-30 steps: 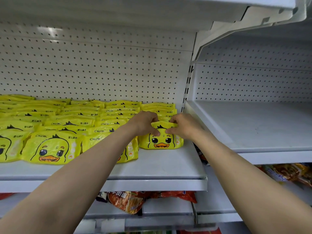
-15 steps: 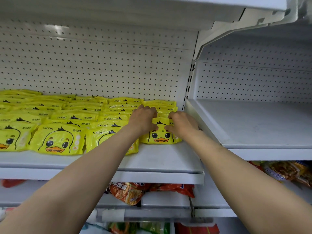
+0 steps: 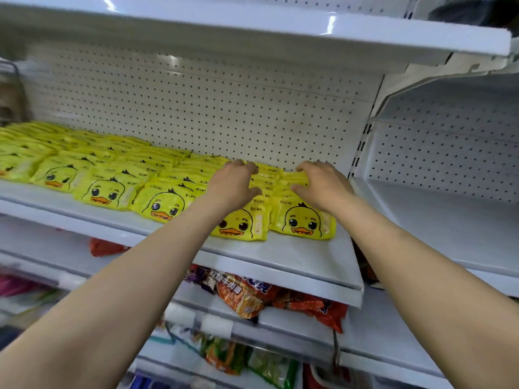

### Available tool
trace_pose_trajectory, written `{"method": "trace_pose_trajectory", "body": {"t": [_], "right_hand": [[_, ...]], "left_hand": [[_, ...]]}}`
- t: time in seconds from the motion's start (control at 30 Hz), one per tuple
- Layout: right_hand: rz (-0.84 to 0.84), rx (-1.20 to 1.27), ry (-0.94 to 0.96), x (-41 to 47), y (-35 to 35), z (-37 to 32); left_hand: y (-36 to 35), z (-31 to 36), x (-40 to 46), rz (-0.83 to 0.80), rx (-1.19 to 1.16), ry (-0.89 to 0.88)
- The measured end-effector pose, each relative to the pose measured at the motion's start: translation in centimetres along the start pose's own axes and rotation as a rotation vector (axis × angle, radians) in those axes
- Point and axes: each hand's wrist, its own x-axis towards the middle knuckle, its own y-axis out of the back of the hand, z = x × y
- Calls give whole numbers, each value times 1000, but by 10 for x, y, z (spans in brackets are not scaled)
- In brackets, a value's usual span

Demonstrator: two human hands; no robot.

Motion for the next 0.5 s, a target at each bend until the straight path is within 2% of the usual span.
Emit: {"method": "trace_pose_trajectory", "body": {"t": [0.23,0.5], "right_hand": [[42,17,175,4,1,-106],[55,198,387,15,-25,-296]], "left_hand": [[65,-78,-53,77,84,98],[157,-218,-140,127,208,236]]}}
